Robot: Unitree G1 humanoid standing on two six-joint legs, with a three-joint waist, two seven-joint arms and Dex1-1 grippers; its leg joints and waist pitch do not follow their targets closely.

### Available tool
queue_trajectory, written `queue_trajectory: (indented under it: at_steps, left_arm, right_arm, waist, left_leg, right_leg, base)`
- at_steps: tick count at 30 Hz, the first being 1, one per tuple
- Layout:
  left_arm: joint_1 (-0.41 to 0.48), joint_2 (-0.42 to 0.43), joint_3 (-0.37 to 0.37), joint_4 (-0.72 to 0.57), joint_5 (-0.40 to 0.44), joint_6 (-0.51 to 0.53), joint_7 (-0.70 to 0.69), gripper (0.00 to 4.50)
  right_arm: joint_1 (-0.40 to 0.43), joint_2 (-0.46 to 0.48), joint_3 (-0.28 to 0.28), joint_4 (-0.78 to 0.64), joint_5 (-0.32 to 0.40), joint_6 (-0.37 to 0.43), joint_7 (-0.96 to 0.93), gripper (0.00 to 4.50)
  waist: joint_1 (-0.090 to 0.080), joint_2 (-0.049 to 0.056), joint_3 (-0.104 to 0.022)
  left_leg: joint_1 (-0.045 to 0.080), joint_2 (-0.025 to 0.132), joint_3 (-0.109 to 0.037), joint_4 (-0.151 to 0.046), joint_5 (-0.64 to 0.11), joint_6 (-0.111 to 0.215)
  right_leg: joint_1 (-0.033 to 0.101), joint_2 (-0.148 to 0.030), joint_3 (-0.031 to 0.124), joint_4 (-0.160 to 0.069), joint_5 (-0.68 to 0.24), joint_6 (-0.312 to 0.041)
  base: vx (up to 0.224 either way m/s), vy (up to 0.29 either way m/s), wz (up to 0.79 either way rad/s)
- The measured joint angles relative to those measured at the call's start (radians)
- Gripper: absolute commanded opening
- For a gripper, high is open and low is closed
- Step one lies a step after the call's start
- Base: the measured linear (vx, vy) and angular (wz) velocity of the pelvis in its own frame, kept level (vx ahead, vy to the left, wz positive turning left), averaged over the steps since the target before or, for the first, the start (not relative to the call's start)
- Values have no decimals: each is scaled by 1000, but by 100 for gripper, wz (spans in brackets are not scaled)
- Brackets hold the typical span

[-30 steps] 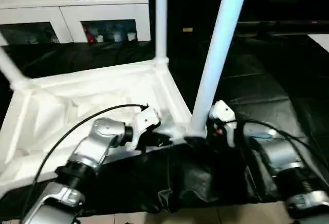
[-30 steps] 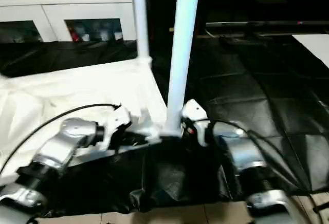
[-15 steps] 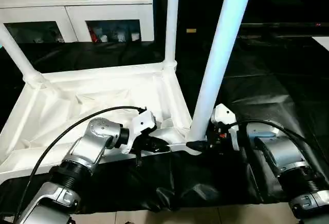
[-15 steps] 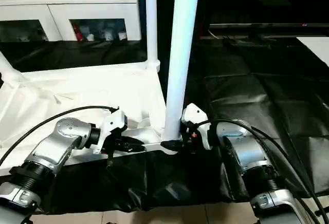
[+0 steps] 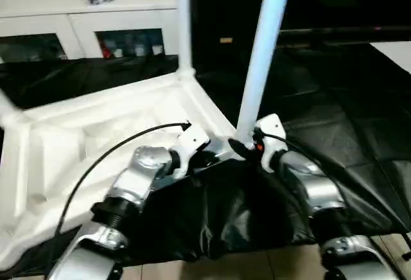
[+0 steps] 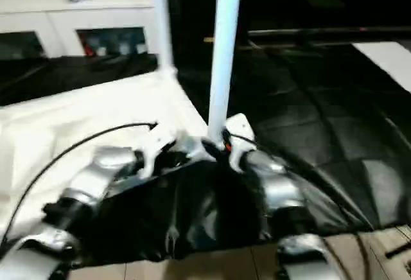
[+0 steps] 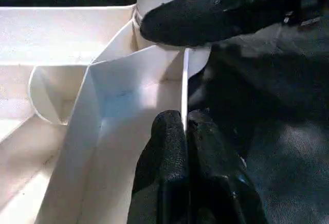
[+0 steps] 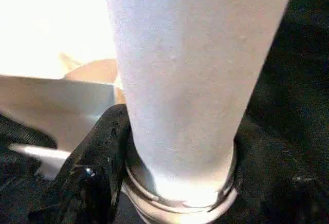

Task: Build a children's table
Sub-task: Rotate leg to tighten

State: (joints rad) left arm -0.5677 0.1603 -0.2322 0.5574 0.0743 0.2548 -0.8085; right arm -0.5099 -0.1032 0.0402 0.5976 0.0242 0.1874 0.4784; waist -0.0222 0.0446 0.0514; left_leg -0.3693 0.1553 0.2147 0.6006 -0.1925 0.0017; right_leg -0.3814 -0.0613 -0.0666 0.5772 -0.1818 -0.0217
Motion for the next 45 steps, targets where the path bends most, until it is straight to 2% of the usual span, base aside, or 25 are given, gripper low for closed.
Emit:
queue_trajectory:
  at_steps: [1, 2, 4, 9, 11, 17, 23, 28, 32, 42, 45]
  left_arm:
    - [0, -3, 1, 2, 0, 0, 5, 0]
    - [-3, -8, 2, 7, 1, 0, 10, 0]
    - [-6, -9, 2, 9, 3, -1, 10, 0]
    - [-6, -4, 2, 5, 3, -3, -17, 0]
    - [-5, 4, 1, 2, -2, -9, -39, 0]
    - [22, 67, -10, -43, -40, -20, -190, 0]
    - [41, 109, -27, -77, -78, -32, -306, 0]
    - [57, 146, -40, -101, -93, -35, -380, 0]
    - [61, 158, -46, -105, -99, -35, -412, 0]
    - [81, 181, -52, -130, -110, -31, -452, 0]
    - [81, 176, -52, -129, -108, -31, -441, 0]
  right_arm:
    - [-1, 5, -1, 3, -1, -5, -12, 267]
    - [-2, 9, -6, 8, -1, -10, -20, 301]
    - [-4, 13, -17, 16, 4, -21, -19, 336]
    - [-3, -1, -31, 15, 22, -23, 58, 381]
    - [1, -34, -13, 6, 22, -25, 123, 394]
    - [19, -134, 46, -37, 35, -37, 354, 394]
    - [34, -194, 75, -73, 67, -39, 534, 394]
    - [49, -245, 115, -107, 85, -42, 656, 394]
    - [58, -264, 124, -121, 89, -35, 700, 359]
    - [79, -265, 130, -152, 102, -13, 733, 267]
    - [84, -263, 126, -156, 104, -2, 730, 260]
  waist:
    - [0, 1, 0]
    - [0, 1, -1]
    - [1, 1, -1]
    - [1, 1, 0]
    - [1, 2, 0]
    - [5, 3, 0]
    - [34, 4, 0]
    - [44, 4, 0]
    - [54, 4, 0]
    - [58, 4, 0]
    - [59, 4, 0]
  left_leg:
    - [0, 0, 0, 0, 0, 0]
    - [0, 0, 0, 0, 0, 0]
    - [-1, 0, 0, 0, 0, 0]
    - [-1, 0, 0, 0, 0, 0]
    - [-2, 0, 0, -1, 0, 0]
    - [-3, 1, 0, -4, 0, 1]
    - [-5, 1, -1, -5, 1, 3]
    - [-5, 1, -1, -5, -1, -1]
    - [-5, 1, 0, -4, -1, -1]
    - [-5, 1, 0, -3, -1, -1]
    - [-5, 1, 0, -3, -1, -1]
  right_leg:
    - [0, 0, 0, 0, 0, 0]
    - [0, 0, 0, 0, 0, 0]
    - [-1, 0, 0, 0, 0, 0]
    - [-1, 0, 0, 0, 0, 0]
    - [-1, 0, 0, 0, 0, -1]
    - [-2, 0, -1, 2, 4, -6]
    - [-4, 1, -3, 2, 4, -6]
    - [-4, 1, -3, 2, 4, -6]
    - [-3, 1, -2, 2, 3, -6]
    - [-3, 1, -2, 2, 4, -6]
    - [-2, 1, -2, 2, 3, -6]
  base:
    - [0, 0, 0]
    - [0, 0, 0]
    - [0, 0, 0]
    - [0, 0, 0]
    - [0, 0, 0]
    - [0, 0, 0]
    - [0, 0, 0]
    - [0, 0, 0]
    - [0, 0, 0]
    - [0, 0, 0]
    - [0, 0, 0]
